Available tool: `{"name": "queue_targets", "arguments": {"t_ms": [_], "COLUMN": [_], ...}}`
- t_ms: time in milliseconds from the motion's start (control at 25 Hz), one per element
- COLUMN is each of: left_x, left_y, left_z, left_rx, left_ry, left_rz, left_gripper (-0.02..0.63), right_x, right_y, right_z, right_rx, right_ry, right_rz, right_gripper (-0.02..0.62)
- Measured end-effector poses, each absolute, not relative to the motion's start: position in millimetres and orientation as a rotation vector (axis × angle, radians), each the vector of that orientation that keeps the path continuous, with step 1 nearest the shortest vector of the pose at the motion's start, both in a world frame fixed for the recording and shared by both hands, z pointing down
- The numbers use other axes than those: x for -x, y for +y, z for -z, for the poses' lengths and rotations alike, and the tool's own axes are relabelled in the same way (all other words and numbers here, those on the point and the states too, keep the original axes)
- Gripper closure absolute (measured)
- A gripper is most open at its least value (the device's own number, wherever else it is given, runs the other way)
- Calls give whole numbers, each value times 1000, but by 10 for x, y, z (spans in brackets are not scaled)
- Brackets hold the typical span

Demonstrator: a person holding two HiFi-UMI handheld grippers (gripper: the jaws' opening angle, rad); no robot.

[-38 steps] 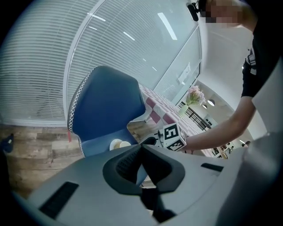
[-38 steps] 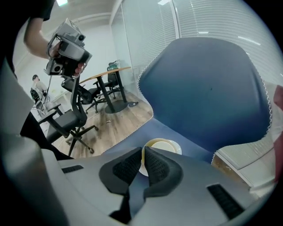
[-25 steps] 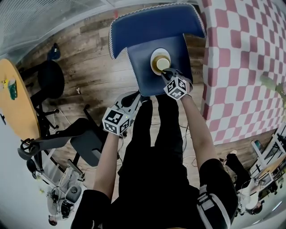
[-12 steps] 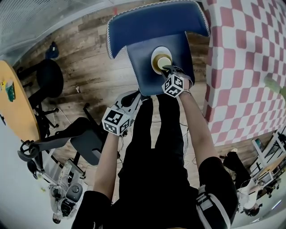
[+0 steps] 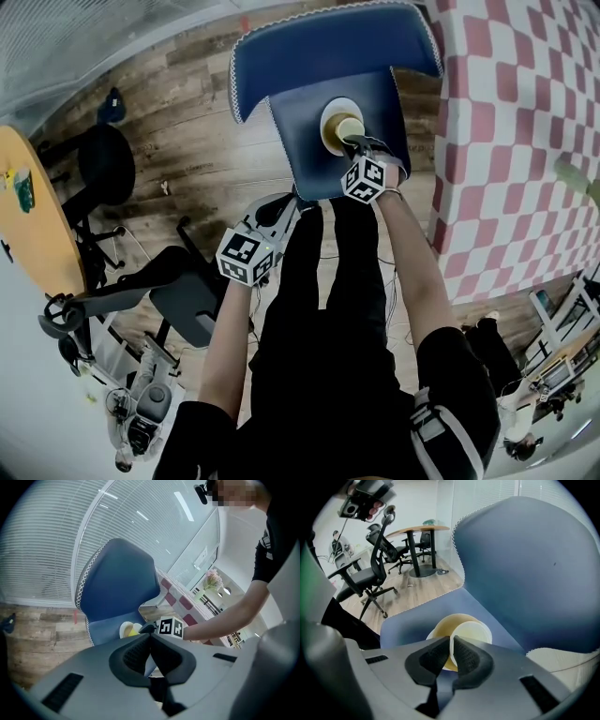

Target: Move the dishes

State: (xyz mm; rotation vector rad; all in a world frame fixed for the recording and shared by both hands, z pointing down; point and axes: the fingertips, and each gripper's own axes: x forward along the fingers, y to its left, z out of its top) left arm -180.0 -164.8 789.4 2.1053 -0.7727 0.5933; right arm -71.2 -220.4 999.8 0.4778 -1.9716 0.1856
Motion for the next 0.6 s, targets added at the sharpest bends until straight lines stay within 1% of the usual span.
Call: {"name": "queue_targets", "arguments": {"t_ms": [360, 600], "left_x": [1925, 1975], "left_y": [-1600, -1355], "left_z": [-7534, -7245], "left_rx": [-2160, -2208], "left_ry": [-787, -763], "left_rz": [-556, -543], "left_gripper": [584, 584], "right_x": [760, 833], "right_y": [-2191, -2050], "right_z": [-9548, -9155], "right_rx": [-505, -543], "right_ry": [-1948, -1932], "right_rz": [-118, -82], "right_gripper": [557, 557]}}
